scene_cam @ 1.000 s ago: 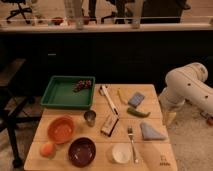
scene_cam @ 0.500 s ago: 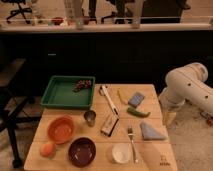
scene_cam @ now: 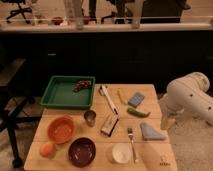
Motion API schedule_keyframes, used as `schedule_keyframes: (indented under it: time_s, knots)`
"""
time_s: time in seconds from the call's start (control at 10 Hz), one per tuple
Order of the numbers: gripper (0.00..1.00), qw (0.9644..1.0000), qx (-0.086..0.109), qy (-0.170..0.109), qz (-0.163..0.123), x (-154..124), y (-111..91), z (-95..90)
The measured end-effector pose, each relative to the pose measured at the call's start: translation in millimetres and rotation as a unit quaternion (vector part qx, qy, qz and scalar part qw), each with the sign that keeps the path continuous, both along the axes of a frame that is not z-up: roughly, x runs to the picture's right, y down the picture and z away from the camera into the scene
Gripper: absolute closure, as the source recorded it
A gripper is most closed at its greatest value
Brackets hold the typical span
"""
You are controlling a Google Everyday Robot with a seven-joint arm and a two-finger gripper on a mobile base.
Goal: Place towel in red bowl
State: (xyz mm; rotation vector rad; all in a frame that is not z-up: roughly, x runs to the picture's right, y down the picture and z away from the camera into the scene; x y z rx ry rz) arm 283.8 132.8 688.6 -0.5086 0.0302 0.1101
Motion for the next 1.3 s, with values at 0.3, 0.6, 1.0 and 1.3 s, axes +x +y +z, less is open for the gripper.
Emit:
schedule_keyframes:
  time_s: [0.3,0.6,1.0,1.3]
  knots:
    - [0.20,0.9996,-0.001,-0.019,0.023,4.2,17.2,17.0]
    - [0.20,0.9980,-0.007,-0.039,0.049,12.0,35.2,39.4]
    - [0.20,0.9954,0.010,-0.061,0.073,15.8,60.0,62.8]
    - [0.20,0.9937,0.008,-0.079,0.079,13.2,80.4,82.4]
